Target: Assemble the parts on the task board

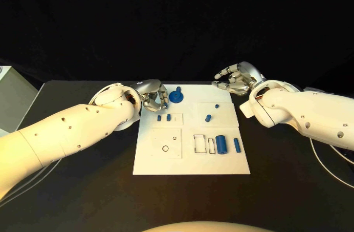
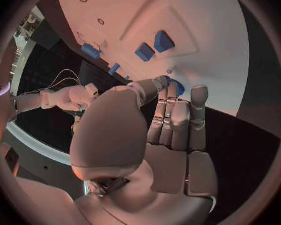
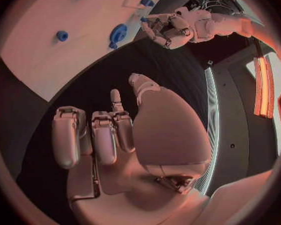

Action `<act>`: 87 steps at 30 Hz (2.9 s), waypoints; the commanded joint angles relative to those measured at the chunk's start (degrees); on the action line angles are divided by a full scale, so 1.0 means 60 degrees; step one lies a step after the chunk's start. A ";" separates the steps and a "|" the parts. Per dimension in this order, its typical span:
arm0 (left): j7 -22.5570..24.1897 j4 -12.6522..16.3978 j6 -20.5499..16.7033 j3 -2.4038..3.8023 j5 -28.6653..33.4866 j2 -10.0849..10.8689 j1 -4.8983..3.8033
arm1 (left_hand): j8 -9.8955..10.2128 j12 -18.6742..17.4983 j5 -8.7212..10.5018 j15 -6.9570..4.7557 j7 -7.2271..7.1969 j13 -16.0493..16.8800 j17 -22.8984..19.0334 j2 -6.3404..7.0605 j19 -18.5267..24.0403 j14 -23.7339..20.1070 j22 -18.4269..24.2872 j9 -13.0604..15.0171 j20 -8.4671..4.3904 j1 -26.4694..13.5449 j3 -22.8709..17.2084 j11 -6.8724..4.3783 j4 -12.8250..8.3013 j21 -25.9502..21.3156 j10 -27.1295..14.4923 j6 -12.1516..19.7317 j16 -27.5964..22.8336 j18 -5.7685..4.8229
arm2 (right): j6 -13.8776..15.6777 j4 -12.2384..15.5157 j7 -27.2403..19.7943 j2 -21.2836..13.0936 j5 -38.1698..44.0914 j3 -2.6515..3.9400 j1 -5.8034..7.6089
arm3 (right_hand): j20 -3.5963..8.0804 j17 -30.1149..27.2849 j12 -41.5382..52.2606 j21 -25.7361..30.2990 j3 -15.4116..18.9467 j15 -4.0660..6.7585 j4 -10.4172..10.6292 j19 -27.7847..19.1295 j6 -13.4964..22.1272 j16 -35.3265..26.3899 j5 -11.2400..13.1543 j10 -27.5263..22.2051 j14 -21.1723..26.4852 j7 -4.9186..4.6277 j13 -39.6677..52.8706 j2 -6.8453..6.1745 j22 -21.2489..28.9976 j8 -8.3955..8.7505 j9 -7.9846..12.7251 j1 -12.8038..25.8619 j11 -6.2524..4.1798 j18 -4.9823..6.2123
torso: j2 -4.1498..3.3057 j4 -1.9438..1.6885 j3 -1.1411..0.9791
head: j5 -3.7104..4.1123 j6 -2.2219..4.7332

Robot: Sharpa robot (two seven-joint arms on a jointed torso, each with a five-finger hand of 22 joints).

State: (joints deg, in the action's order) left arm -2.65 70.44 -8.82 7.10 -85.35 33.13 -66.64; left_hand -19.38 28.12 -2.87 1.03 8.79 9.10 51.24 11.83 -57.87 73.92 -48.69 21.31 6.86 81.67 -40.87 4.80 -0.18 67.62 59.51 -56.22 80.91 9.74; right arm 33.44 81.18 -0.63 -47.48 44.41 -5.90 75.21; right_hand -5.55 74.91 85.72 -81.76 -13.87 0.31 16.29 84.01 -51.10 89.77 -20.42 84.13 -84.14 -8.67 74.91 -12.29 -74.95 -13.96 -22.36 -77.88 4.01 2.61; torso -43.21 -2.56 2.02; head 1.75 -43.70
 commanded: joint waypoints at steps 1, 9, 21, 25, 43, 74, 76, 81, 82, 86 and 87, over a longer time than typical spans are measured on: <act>-0.0003 0.0032 0.0084 0.0001 -0.0103 -0.0017 0.0003 | 0.0064 -0.0062 -0.0040 -0.0012 -0.0008 0.0006 0.0000 -0.0037 -0.0059 0.0044 0.0003 0.0005 -0.0019 -0.0012 0.0004 0.0012 -0.0068 0.0054 0.0072 -0.0049 0.0038 -0.0058 | -0.0059 0.0010 -0.0072 -0.0004 0.0038 0.0006 0.0000 | 0.0064 0.2465 -0.0004 0.0033 -0.0052 0.0023 -0.0010 0.0492 0.0053 0.0015 -0.0059 0.0197 -0.0965 -0.0018 0.1813 0.0023 -0.1064 -0.0033 -0.0009 0.0077 -0.0003 -0.0053 | 0.0000 -0.0001 0.0003 | -0.0001 -0.0011; -0.0079 0.0007 0.0248 0.0000 -0.0103 -0.0033 0.0003 | 0.0064 -0.0062 -0.0040 -0.0012 -0.0008 0.0006 0.0000 -0.0037 -0.0059 0.0044 0.0003 0.0005 -0.0019 -0.0012 0.0004 0.0012 -0.0068 0.0054 0.0072 -0.0049 0.0038 -0.0058 | -0.0060 0.0011 -0.0072 0.0003 0.0039 0.0006 0.0000 | 0.0064 0.2465 -0.0004 0.0033 -0.0052 0.0023 -0.0010 0.0492 0.0053 0.0015 -0.0059 0.0197 -0.0965 -0.0018 0.1813 0.0023 -0.1064 -0.0033 -0.0009 0.0077 -0.0003 -0.0053 | 0.0007 -0.0005 0.0000 | -0.0005 -0.0034; -0.0225 -0.0117 0.0447 -0.0013 -0.0106 -0.0065 0.0001 | 0.0090 -0.0107 -0.0039 -0.0013 -0.0007 0.0002 -0.0023 -0.0038 -0.0052 0.0040 0.0011 -0.0001 -0.0024 -0.0010 -0.0002 0.0013 -0.0079 0.0053 0.0089 -0.0056 0.0031 -0.0057 | -0.0055 0.0014 -0.0070 0.0000 0.0043 0.0006 0.0000 | 0.0064 0.2465 -0.0004 0.0033 -0.0052 0.0023 -0.0010 0.0492 0.0053 0.0015 -0.0059 0.0197 -0.0965 -0.0018 0.1813 0.0023 -0.1064 -0.0033 -0.0009 0.0077 -0.0003 -0.0053 | 0.0001 0.0000 -0.0001 | -0.0016 -0.0046; -0.0237 -0.0150 0.0466 -0.0029 -0.0107 -0.0093 0.0001 | 0.0090 -0.0107 -0.0039 -0.0013 -0.0007 0.0002 -0.0023 -0.0038 -0.0052 0.0040 0.0011 -0.0001 -0.0024 -0.0010 -0.0002 0.0013 -0.0079 0.0053 0.0089 -0.0056 0.0031 -0.0057 | -0.0054 0.0021 -0.0069 -0.0004 0.0045 0.0006 0.0000 | 0.0064 0.2465 -0.0004 0.0033 -0.0052 0.0023 -0.0010 0.0492 0.0053 0.0015 -0.0059 0.0197 -0.0965 -0.0018 0.1813 0.0023 -0.1064 -0.0033 -0.0009 0.0077 -0.0003 -0.0053 | -0.0006 0.0003 -0.0001 | -0.0009 -0.0050; -0.0215 -0.0158 0.0433 -0.0052 -0.0106 -0.0161 0.0001 | 0.0117 -0.0152 -0.0039 -0.0013 -0.0003 0.0000 -0.0024 -0.0044 -0.0047 0.0045 0.0018 -0.0007 -0.0027 -0.0011 -0.0007 0.0016 -0.0089 0.0054 0.0114 -0.0068 0.0030 -0.0056 | -0.0059 0.0025 -0.0069 0.0003 0.0048 0.0006 0.0001 | 0.0064 0.2465 -0.0004 0.0033 -0.0052 0.0023 -0.0010 0.0492 0.0053 0.0015 -0.0059 0.0197 -0.0965 -0.0018 0.1813 0.0023 -0.1064 -0.0033 -0.0009 0.0077 -0.0003 -0.0053 | -0.0001 -0.0007 0.0001 | 0.0010 -0.0097; -0.0435 -0.0342 0.0985 -0.0277 -0.0103 -0.0305 -0.0001 | 0.0276 -0.0368 -0.0031 0.0002 -0.0019 -0.0005 -0.0263 -0.0026 0.0201 -0.0086 0.0296 -0.0046 -0.0019 -0.0146 0.0048 0.0022 -0.0045 -0.0118 0.0125 -0.0021 -0.0042 -0.0001 | -0.0072 0.0052 -0.0072 0.0018 0.0049 0.0006 0.0001 | 0.0064 0.2465 -0.0004 0.0033 -0.0052 0.0023 -0.0010 0.0492 0.0053 0.0015 -0.0059 0.0197 -0.0965 -0.0018 0.1813 0.0023 -0.1064 -0.0033 -0.0009 0.0077 -0.0003 -0.0053 | -0.0003 0.0010 -0.0009 | 0.0055 -0.0144; -0.0455 -0.0348 0.1033 -0.0289 -0.0102 -0.0304 -0.0001 | 0.0276 -0.0368 -0.0031 0.0002 -0.0019 -0.0005 -0.0263 -0.0026 0.0201 -0.0086 0.0296 -0.0046 -0.0019 -0.0146 0.0048 0.0022 -0.0045 -0.0118 0.0125 -0.0021 -0.0042 -0.0001 | -0.0072 0.0055 -0.0073 0.0016 0.0049 0.0006 0.0001 | 0.0064 0.2465 -0.0004 0.0033 -0.0052 0.0023 -0.0010 0.0492 0.0053 0.0015 -0.0059 0.0197 -0.0965 -0.0018 0.1813 0.0023 -0.1064 -0.0033 -0.0009 0.0077 -0.0003 -0.0053 | -0.0002 0.0011 -0.0009 | 0.0056 -0.0150; -0.0449 -0.0333 0.1035 -0.0304 -0.0102 -0.0290 0.0000 | 0.0286 -0.0378 -0.0032 0.0004 -0.0018 -0.0004 -0.0283 -0.0027 0.0215 -0.0099 0.0311 -0.0049 -0.0019 -0.0147 0.0049 0.0023 -0.0047 -0.0128 0.0124 -0.0016 -0.0048 0.0002 | -0.0069 0.0056 -0.0075 0.0013 0.0049 0.0006 0.0001 | 0.0064 0.2465 -0.0004 0.0033 -0.0052 0.0023 -0.0010 0.0492 0.0053 0.0015 -0.0059 0.0197 -0.0965 -0.0018 0.1813 0.0023 -0.1064 -0.0033 -0.0009 0.0077 -0.0003 -0.0053 | 0.0004 -0.0004 0.0001 | 0.0068 -0.0163; -0.0440 -0.0325 0.1015 -0.0305 -0.0102 -0.0286 0.0000 | 0.0286 -0.0378 -0.0032 0.0004 -0.0018 -0.0004 -0.0283 -0.0027 0.0215 -0.0099 0.0311 -0.0049 -0.0019 -0.0147 0.0049 0.0023 -0.0047 -0.0128 0.0124 -0.0016 -0.0048 0.0002 | -0.0069 0.0057 -0.0076 0.0012 0.0049 0.0006 0.0001 | 0.0064 0.2465 -0.0004 0.0033 -0.0052 0.0023 -0.0010 0.0492 0.0053 0.0015 -0.0059 0.0197 -0.0965 -0.0018 0.1813 0.0023 -0.1064 -0.0033 -0.0009 0.0077 -0.0003 -0.0053 | 0.0005 -0.0005 0.0000 | 0.0068 -0.0168; -0.0407 -0.0298 0.0918 -0.0308 -0.0102 -0.0275 0.0000 | 0.0290 -0.0380 -0.0031 0.0004 -0.0018 -0.0002 -0.0273 -0.0030 0.0212 -0.0097 0.0306 -0.0050 -0.0018 -0.0147 0.0050 0.0022 -0.0047 -0.0126 0.0131 -0.0016 -0.0046 0.0001 | -0.0084 0.0053 -0.0074 0.0014 0.0049 0.0006 0.0001 | 0.0064 0.2465 -0.0004 0.0033 -0.0052 0.0023 -0.0010 0.0492 0.0053 0.0015 -0.0059 0.0197 -0.0965 -0.0018 0.1813 0.0023 -0.1064 -0.0033 -0.0009 0.0077 -0.0003 -0.0053 | 0.0007 -0.0009 0.0004 | 0.0070 -0.0177; -0.0399 -0.0292 0.0892 -0.0309 -0.0102 -0.0271 0.0000 | 0.0290 -0.0380 -0.0031 0.0004 -0.0018 -0.0002 -0.0273 -0.0030 0.0212 -0.0097 0.0306 -0.0050 -0.0018 -0.0147 0.0050 0.0022 -0.0047 -0.0126 0.0131 -0.0016 -0.0046 0.0001 | -0.0090 0.0051 -0.0073 0.0014 0.0049 0.0006 0.0001 | 0.0064 0.2465 -0.0004 0.0033 -0.0052 0.0023 -0.0010 0.0492 0.0053 0.0015 -0.0059 0.0197 -0.0965 -0.0018 0.1813 0.0023 -0.1064 -0.0033 -0.0009 0.0077 -0.0003 -0.0053 | 0.0008 -0.0005 0.0006 | 0.0067 -0.0176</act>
State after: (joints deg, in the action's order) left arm -4.79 68.59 -5.81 5.61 -85.67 31.51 -67.09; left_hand -17.71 26.13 -2.92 1.24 8.37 9.05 49.58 11.52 -56.90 73.70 -46.86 20.91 6.76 81.36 -40.88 4.82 -0.48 67.17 59.91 -56.18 80.91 9.75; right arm 33.41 81.42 -0.62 -47.42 44.44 -5.90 75.20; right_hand -5.54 74.91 85.72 -81.76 -13.87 0.31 16.29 84.01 -51.10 89.77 -20.42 84.13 -84.14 -8.68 74.90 -12.29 -74.94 -13.96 -22.36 -77.89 4.01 2.61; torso -43.18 -2.58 2.02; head 2.16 -44.74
